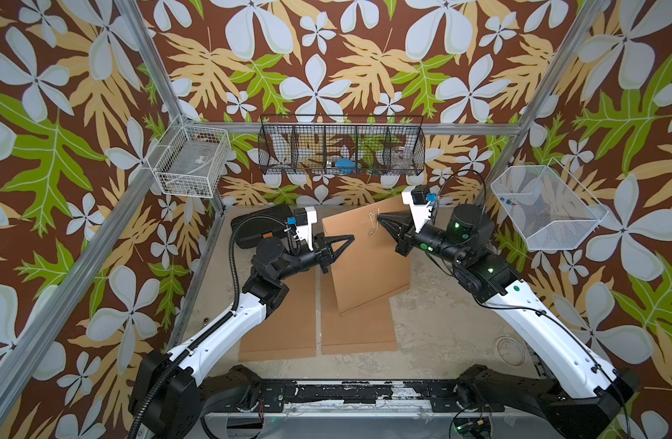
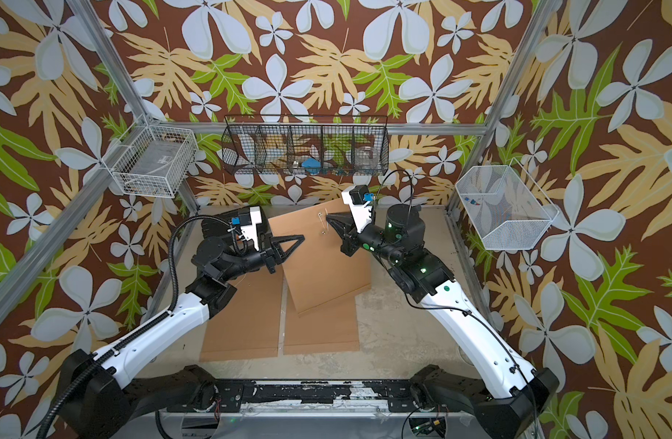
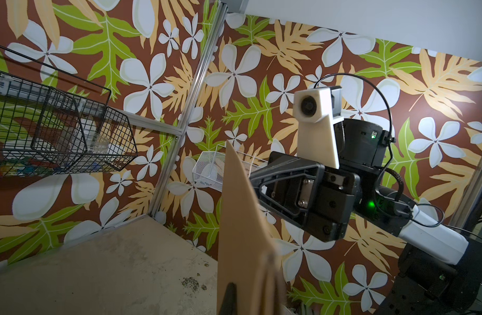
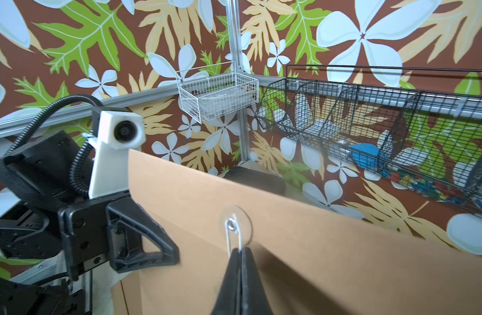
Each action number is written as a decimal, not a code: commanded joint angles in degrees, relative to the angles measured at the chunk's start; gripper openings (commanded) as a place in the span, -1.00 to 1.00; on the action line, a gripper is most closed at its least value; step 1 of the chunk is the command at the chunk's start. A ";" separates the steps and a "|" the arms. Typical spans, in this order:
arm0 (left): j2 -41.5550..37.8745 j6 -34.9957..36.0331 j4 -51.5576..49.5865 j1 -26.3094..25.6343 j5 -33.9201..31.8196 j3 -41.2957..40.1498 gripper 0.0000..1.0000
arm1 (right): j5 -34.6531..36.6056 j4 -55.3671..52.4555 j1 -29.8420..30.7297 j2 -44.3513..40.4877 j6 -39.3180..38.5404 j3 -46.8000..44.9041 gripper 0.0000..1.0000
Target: Open the file bag
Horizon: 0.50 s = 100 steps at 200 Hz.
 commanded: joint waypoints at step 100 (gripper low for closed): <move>2.12 -2.19 4.08 0.01 1.14 0.65 -1.00 | -12.26 5.70 1.19 3.41 4.52 1.88 -1.00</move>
